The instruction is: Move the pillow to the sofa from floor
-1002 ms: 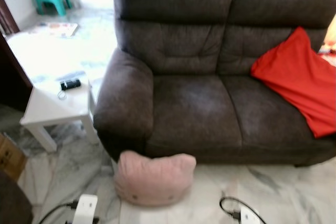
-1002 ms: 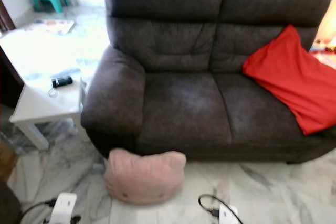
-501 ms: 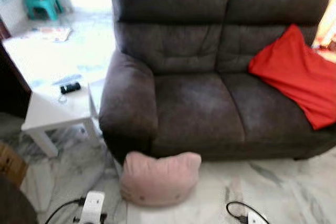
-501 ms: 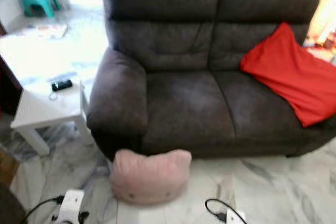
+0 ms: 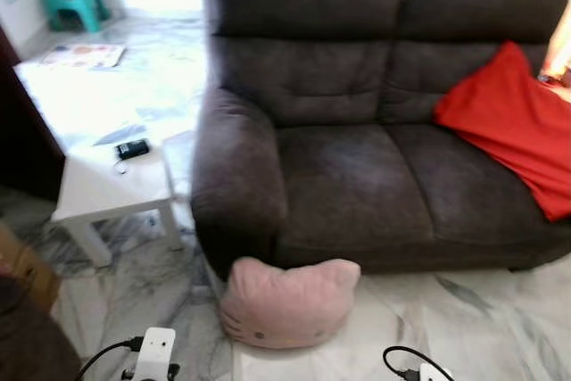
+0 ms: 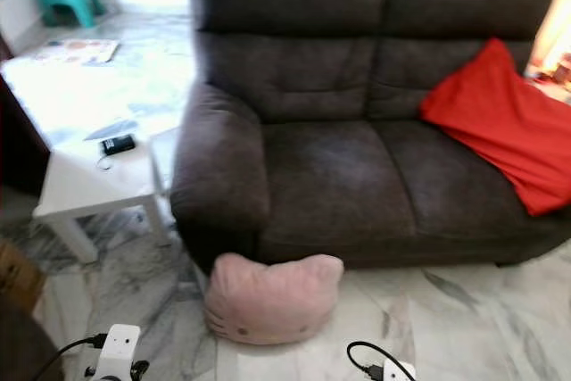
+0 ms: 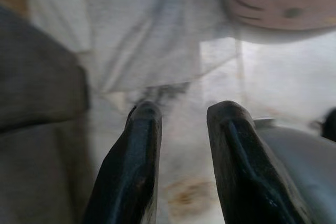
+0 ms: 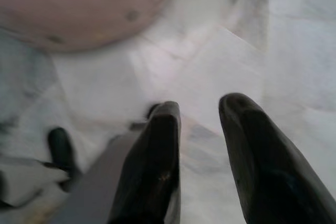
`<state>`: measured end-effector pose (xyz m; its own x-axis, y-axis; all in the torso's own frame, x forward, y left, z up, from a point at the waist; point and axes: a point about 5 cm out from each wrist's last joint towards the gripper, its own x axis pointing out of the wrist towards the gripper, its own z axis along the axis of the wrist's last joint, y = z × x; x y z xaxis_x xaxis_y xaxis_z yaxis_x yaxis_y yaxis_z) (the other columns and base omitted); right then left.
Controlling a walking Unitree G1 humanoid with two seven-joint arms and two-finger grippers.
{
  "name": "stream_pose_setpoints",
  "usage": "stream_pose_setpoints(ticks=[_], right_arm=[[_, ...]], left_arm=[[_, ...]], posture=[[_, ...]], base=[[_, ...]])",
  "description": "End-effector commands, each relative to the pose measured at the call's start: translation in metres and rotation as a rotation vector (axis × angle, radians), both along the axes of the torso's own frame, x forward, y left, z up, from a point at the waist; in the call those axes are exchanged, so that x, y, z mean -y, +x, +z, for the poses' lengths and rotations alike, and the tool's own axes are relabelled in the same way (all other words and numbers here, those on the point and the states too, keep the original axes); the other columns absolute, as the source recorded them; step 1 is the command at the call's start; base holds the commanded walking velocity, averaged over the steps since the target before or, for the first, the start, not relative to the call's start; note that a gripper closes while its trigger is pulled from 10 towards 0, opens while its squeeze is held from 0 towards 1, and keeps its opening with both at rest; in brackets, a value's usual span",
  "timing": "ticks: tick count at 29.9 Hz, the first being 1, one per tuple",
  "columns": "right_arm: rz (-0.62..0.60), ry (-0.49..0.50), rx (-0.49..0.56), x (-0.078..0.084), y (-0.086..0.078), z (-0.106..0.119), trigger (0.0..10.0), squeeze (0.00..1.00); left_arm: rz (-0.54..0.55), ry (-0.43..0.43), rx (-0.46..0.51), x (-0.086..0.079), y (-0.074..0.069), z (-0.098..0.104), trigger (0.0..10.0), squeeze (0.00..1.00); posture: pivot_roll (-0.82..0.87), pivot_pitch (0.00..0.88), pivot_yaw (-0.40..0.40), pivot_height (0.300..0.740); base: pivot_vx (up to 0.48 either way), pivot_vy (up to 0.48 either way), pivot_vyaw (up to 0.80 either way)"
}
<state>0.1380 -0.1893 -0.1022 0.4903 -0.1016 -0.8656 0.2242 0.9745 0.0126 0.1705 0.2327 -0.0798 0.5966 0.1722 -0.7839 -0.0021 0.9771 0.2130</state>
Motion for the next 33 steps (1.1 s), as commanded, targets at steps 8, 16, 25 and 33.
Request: stream_pose_setpoints(ticks=[8, 16, 25, 33], right_arm=[[-0.015, -0.018, -0.021, 0.0089, -0.0081, -0.0015, 10.0, 0.00], [-0.014, -0.018, -0.021, 0.0087, -0.0081, -0.0016, 10.0, 0.00], [-0.008, -0.021, -0.021, 0.0096, -0.0079, -0.0014, 10.0, 0.00], [-0.008, -0.020, -0.013, 0.0101, -0.0073, -0.0010, 10.0, 0.00]], left_arm=[[-0.001, -0.018, -0.007, 0.0055, 0.0007, -0.0013, 10.0, 0.00], [-0.001, -0.019, -0.007, 0.0056, 0.0006, -0.0013, 10.0, 0.00], [0.015, -0.056, 0.021, 0.0100, 0.0036, -0.0005, 10.0, 0.00], [0.017, -0.052, 0.023, 0.0100, 0.0041, -0.0002, 10.0, 0.00]], posture=[[0.06, 0.000, -0.047, 0.740], [0.06, 0.000, -0.049, 0.740], [0.06, 0.000, -0.054, 0.740], [0.06, 0.000, -0.057, 0.740]], base=[[0.000, 0.327, 0.00], [0.000, 0.326, 0.00], [0.000, 0.037, 0.00], [0.000, 0.000, 0.00]])
